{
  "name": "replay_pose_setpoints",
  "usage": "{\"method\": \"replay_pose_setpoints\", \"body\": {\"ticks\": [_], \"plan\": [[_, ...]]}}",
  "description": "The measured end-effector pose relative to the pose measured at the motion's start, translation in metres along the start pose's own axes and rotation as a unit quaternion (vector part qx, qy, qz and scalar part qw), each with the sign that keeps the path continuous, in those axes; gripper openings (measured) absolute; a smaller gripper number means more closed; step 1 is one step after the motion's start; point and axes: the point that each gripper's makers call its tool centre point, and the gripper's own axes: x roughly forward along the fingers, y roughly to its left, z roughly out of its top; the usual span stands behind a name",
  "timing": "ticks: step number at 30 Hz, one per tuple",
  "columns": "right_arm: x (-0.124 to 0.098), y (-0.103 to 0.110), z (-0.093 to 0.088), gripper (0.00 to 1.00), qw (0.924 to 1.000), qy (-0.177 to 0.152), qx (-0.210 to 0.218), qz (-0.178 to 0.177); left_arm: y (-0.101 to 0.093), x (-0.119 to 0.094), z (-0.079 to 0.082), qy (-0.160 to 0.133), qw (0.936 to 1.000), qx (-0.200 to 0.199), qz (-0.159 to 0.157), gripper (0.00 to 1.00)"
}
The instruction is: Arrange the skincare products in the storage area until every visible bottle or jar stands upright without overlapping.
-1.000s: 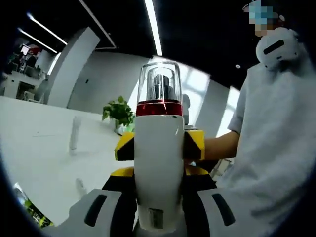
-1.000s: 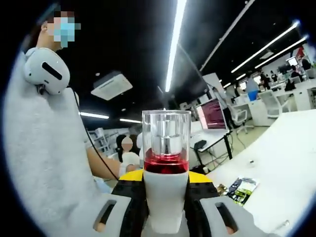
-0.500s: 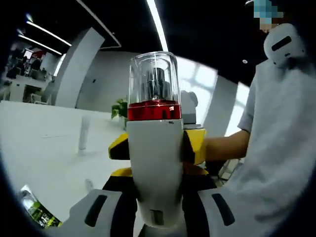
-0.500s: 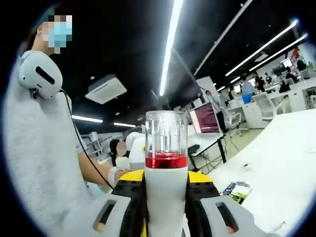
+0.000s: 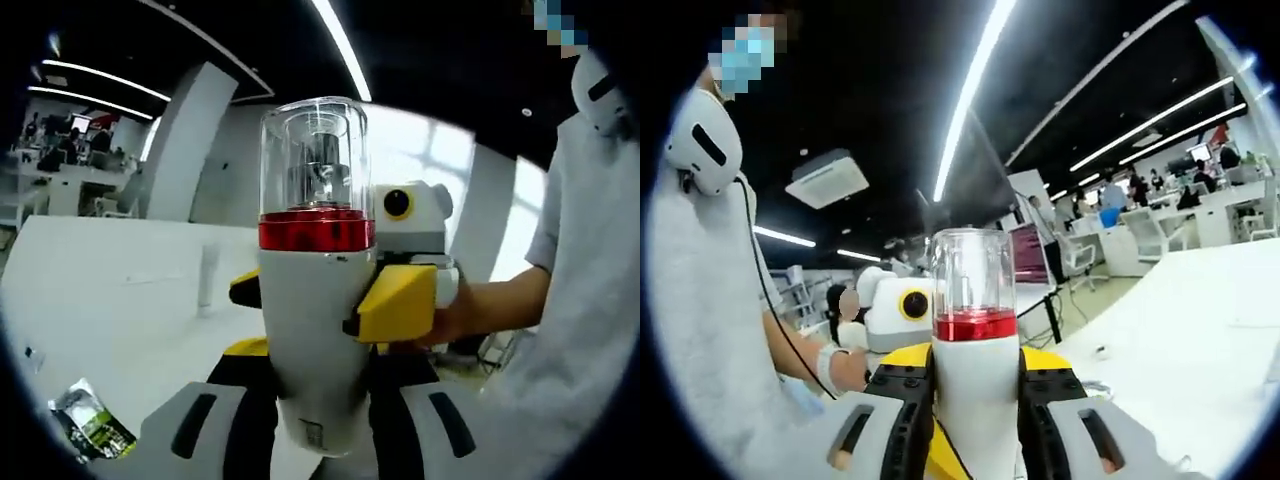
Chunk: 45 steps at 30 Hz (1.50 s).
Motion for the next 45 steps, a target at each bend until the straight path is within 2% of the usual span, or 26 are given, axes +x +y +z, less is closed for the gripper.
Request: {"method": "replay_pose_setpoints", "body": {"ticks": [3, 6, 8, 10, 14, 18, 22, 26, 32, 39, 45], "plan": [[0.002, -0.006, 0.002, 0.27, 0.9994, 0.003, -0.009, -0.033, 0.009, 0.0, 0.002, 0.002, 0.9995, 0.006, 0.029, 0.3], [0.005, -0.014, 0.003, 0.27, 0.9964, 0.011, -0.021, -0.082, 0.02, -0.002, 0.003, 0.008, 0.9975, 0.012, 0.069, 0.3], [0.006, -0.019, 0.003, 0.27, 0.9937, 0.015, -0.021, -0.109, 0.027, -0.004, 0.003, 0.015, 0.9948, 0.029, 0.096, 0.3], [0.009, -0.022, 0.003, 0.28, 0.9906, 0.017, -0.007, -0.136, 0.034, -0.005, 0.002, 0.025, 0.9911, 0.036, 0.125, 0.3], [0.012, -0.031, 0.003, 0.28, 0.9814, 0.024, -0.014, -0.19, 0.043, -0.004, 0.003, 0.041, 0.9809, 0.067, 0.178, 0.3], [0.013, -0.034, 0.008, 0.27, 0.9718, 0.019, -0.039, -0.232, 0.045, -0.003, 0.008, 0.029, 0.9753, 0.073, 0.206, 0.3], [0.014, -0.036, 0.01, 0.27, 0.9668, 0.019, -0.049, -0.25, 0.053, -0.007, 0.012, 0.038, 0.9594, 0.119, 0.253, 0.3], [0.014, -0.038, 0.011, 0.26, 0.9634, 0.013, -0.054, -0.262, 0.054, -0.007, 0.013, 0.032, 0.9529, 0.126, 0.274, 0.3], [0.012, -0.04, 0.012, 0.25, 0.9664, 0.018, -0.05, -0.252, 0.053, -0.007, 0.014, 0.018, 0.9486, 0.131, 0.288, 0.31], [0.012, -0.04, 0.016, 0.25, 0.9696, 0.021, -0.053, -0.238, 0.053, -0.006, 0.022, -0.007, 0.9471, 0.146, 0.286, 0.32], [0.009, -0.047, 0.02, 0.25, 0.9692, 0.021, -0.057, -0.239, 0.051, -0.008, 0.028, -0.028, 0.9518, 0.149, 0.267, 0.32]]}}
